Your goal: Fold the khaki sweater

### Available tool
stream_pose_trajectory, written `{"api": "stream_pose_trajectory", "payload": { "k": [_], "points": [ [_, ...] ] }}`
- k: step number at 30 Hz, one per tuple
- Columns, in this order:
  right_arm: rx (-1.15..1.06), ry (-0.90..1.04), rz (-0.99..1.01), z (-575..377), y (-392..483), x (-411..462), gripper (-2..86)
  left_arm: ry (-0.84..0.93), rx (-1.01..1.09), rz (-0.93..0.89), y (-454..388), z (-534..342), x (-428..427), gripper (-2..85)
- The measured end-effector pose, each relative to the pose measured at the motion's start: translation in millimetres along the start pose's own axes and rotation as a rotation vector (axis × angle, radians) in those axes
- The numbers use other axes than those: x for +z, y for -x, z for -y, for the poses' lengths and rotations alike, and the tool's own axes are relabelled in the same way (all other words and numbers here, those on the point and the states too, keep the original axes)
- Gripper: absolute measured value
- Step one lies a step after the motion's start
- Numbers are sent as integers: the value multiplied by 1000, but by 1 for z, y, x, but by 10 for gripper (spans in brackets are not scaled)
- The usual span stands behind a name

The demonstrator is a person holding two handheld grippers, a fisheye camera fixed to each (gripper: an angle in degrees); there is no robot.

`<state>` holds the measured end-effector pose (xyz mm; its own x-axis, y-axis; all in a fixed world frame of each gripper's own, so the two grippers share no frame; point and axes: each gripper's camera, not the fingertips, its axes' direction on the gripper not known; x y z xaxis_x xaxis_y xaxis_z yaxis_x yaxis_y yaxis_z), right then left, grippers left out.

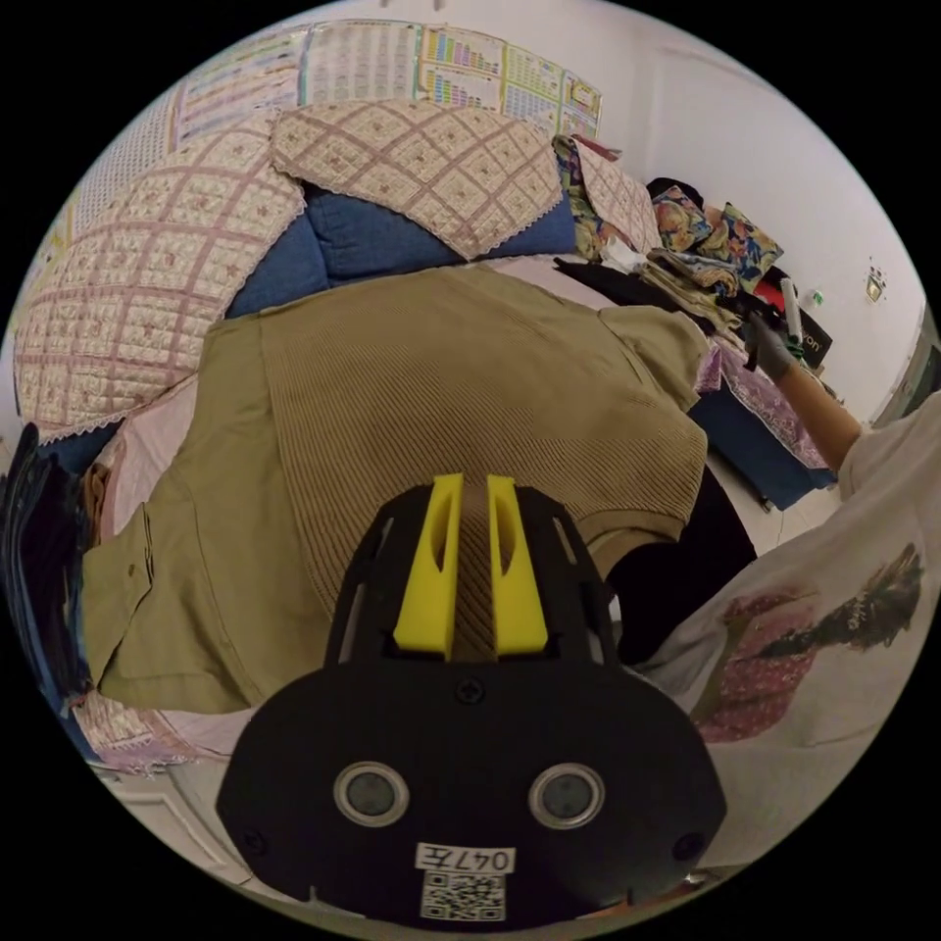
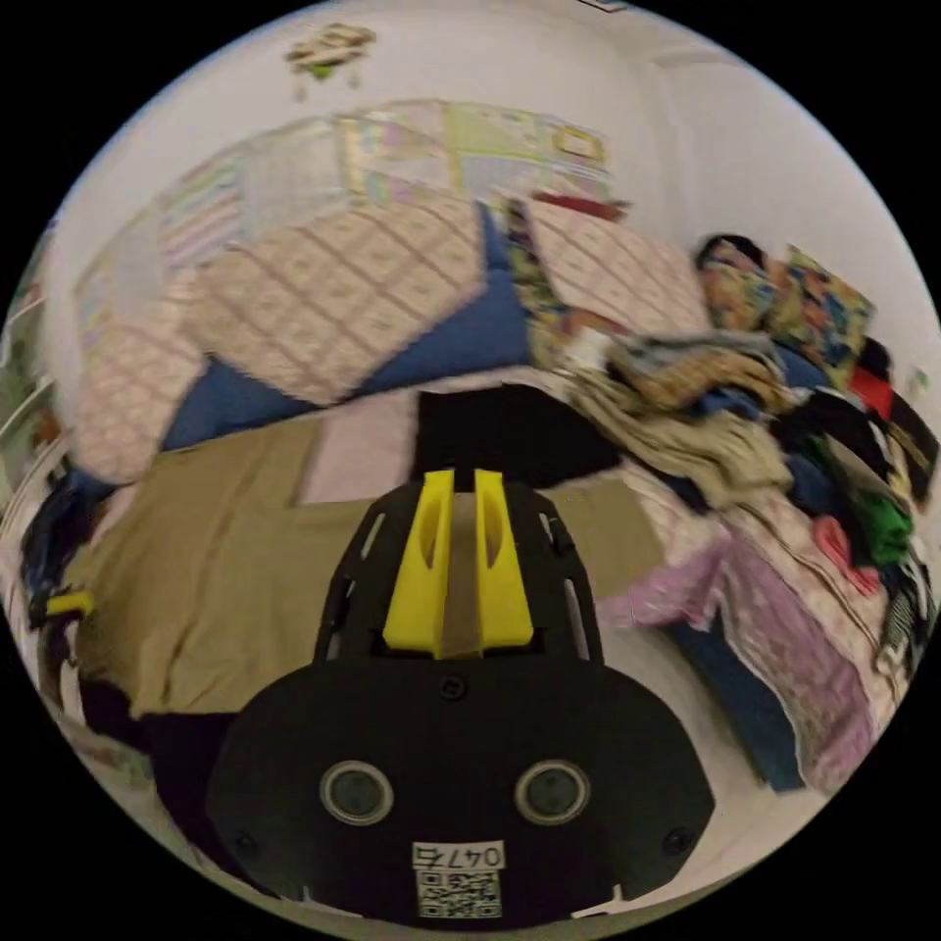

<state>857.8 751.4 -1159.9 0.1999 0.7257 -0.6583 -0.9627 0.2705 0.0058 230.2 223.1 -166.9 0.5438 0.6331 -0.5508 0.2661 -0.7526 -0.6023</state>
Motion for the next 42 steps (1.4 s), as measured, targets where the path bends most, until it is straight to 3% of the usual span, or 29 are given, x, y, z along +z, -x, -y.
{"api": "stream_pose_trajectory", "payload": {
  "k": [5, 12, 14, 18, 24, 42],
  "points": [
    [-290, 35, 354, -40, 170, -20, -8, -103, -43, -64, 9, -1, -26, 0],
    [-511, 143, 354, -97, 341, -5, -12, -85, -51, -72, 21, -15, -19, -10],
    [-577, 187, 276, -112, 379, 6, -12, -78, -65, -80, 28, -18, -15, -10],
    [-637, 212, 181, -131, 415, 14, -12, -46, -123, -100, 51, -24, 3, -10],
    [-564, 241, 246, -143, 436, 20, -12, 67, -229, -153, 91, -29, 48, -10],
    [-635, 236, 180, -188, 533, 23, -13, 61, -269, -237, 117, -69, 93, -10]
  ]
}}
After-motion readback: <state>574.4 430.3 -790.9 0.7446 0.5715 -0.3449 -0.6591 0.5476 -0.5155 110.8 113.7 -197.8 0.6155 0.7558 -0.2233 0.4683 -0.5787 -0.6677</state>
